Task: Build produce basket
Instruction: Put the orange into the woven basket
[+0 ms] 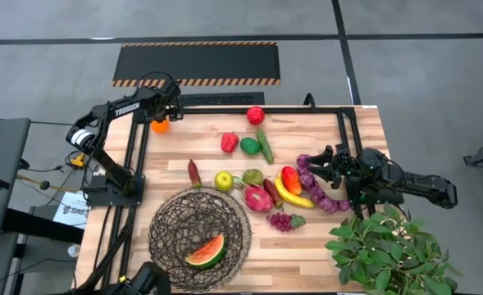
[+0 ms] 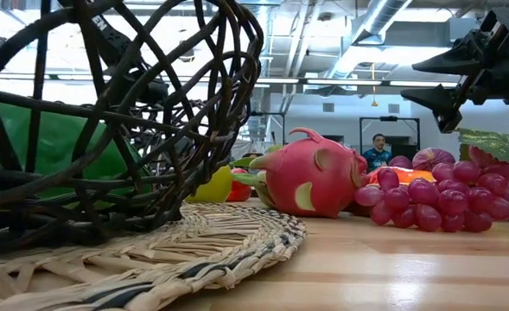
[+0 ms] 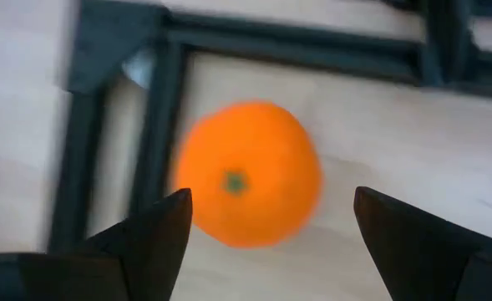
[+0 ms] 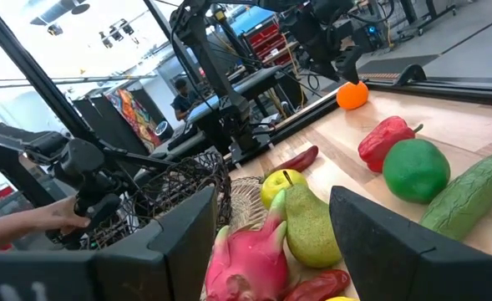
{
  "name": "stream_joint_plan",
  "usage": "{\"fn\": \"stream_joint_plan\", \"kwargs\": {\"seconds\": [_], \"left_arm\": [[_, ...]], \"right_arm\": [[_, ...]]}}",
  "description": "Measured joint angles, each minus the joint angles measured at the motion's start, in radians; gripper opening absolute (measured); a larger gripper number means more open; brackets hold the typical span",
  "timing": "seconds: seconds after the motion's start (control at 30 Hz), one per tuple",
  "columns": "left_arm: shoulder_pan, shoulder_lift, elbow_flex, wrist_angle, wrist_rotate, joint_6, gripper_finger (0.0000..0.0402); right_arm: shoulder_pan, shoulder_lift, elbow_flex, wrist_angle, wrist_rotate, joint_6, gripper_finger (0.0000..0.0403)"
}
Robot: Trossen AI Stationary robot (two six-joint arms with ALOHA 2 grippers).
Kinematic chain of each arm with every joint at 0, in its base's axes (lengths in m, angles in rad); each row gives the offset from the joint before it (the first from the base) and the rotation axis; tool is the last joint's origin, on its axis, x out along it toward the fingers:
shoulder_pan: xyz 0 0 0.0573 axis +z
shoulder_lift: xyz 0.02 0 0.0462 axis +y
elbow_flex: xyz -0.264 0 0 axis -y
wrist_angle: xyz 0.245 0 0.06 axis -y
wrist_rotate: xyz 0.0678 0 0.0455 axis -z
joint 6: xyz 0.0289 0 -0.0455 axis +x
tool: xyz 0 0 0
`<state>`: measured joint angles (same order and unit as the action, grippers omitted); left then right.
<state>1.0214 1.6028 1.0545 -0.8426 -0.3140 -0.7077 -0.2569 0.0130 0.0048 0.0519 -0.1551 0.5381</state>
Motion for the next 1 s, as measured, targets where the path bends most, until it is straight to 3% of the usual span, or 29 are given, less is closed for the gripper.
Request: {"fn": "stream_joint_plan", "kwargs": {"seconds": [0.33, 0.57, 0.8, 1.0], "left_arm": [[0.0, 0.0, -0.019, 0.013, -0.014, -0.033, 0.0319], [0.007, 0.0, -0.019, -0.011, 0.03, -0.1, 0.0319], [0.006, 0.001, -0.019, -0.008, 0.103, -0.066, 0.0301], [-0.009, 0.001, -0.019, -0.005, 0.272, 0.046, 0.0274]], "right_arm": [[0.0, 0.0, 0.0, 0.0, 0.0, -0.016, 0.0255], [0.0, 0.0, 0.0, 0.0, 0.0, -0.016, 0.0255], [0.0, 0.0, 0.0, 0.0, 0.0, -0.016, 0.0255], [0.0, 0.0, 0.0, 0.002, 0.0, -0.016, 0.0255]]}}
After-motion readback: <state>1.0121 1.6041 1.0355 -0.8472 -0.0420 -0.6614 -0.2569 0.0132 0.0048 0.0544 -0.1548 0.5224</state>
